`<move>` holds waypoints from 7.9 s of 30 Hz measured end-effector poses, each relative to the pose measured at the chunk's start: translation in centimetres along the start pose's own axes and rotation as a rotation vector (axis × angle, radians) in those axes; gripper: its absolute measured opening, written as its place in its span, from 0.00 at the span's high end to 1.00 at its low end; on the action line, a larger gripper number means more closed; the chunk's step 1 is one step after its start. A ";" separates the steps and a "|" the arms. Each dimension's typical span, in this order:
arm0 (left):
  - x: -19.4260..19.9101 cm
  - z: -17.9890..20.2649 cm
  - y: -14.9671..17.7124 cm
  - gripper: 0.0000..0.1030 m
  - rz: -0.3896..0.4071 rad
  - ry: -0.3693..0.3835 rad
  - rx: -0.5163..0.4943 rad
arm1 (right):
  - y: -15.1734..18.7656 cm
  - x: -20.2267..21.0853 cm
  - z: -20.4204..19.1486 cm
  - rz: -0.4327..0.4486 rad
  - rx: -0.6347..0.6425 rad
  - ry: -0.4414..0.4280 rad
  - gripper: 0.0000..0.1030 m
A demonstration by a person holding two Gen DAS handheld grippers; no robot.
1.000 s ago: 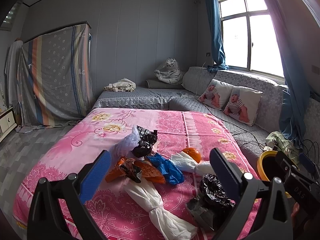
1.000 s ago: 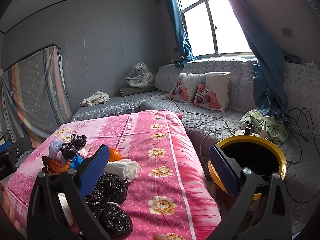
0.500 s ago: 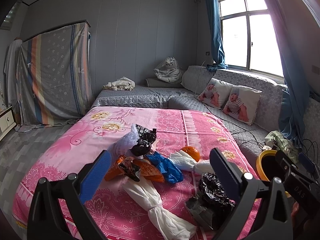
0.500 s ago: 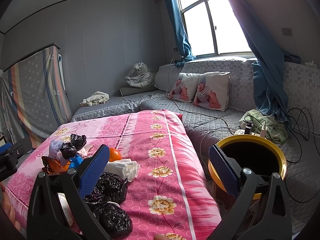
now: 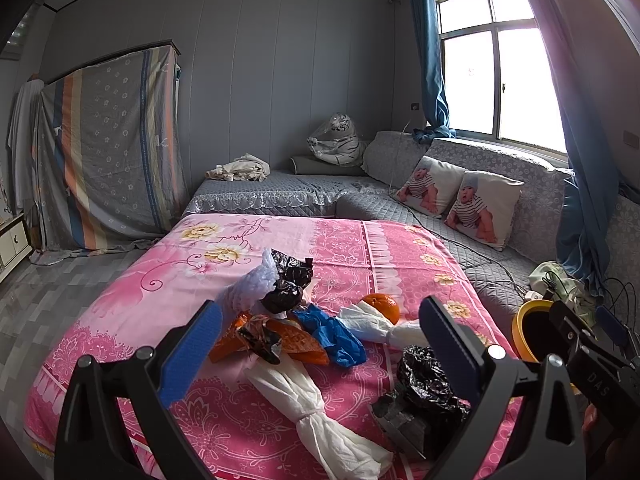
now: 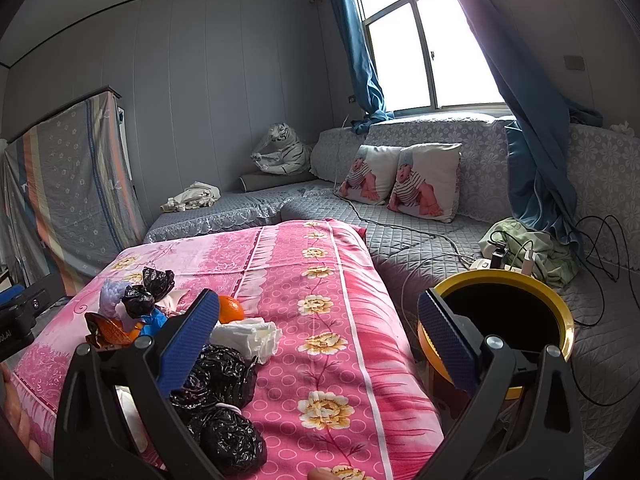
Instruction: Collect trash
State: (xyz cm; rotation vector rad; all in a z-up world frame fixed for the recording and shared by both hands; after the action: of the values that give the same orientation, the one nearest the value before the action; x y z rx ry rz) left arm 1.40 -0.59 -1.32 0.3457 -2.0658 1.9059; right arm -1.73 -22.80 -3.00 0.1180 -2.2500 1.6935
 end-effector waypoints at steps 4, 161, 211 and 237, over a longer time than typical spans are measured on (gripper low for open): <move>0.1 0.0 -0.1 0.07 0.006 0.004 -0.002 | -0.2 0.1 -0.1 0.002 0.001 -0.001 0.08; -22.4 34.5 -3.7 0.59 -0.523 0.992 -0.256 | -4.2 -10.2 29.6 -0.146 -0.411 0.342 0.83; -21.9 10.1 -15.5 0.18 -0.276 0.578 -0.065 | -6.2 -8.4 15.7 -0.167 -0.177 0.026 0.43; -9.0 -10.2 -0.1 0.10 -0.427 0.404 0.005 | 1.5 -12.9 -3.7 -0.491 0.342 -0.364 0.35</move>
State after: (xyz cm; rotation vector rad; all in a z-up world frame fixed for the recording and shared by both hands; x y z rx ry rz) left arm 10.42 9.26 -4.02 0.3369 -1.5768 1.5713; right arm 10.84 -20.49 -7.40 1.0394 -1.8993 1.8508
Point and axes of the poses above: each gripper's, at about its wrist camera, not at the fingertips, and x roughly against the way its jaws point, z to its right, y to its underside, the point moved 1 cm from there along -x, roughly the way its jaws point, and after that the axes turned 7 degrees about -x, right-handed, at the moved point
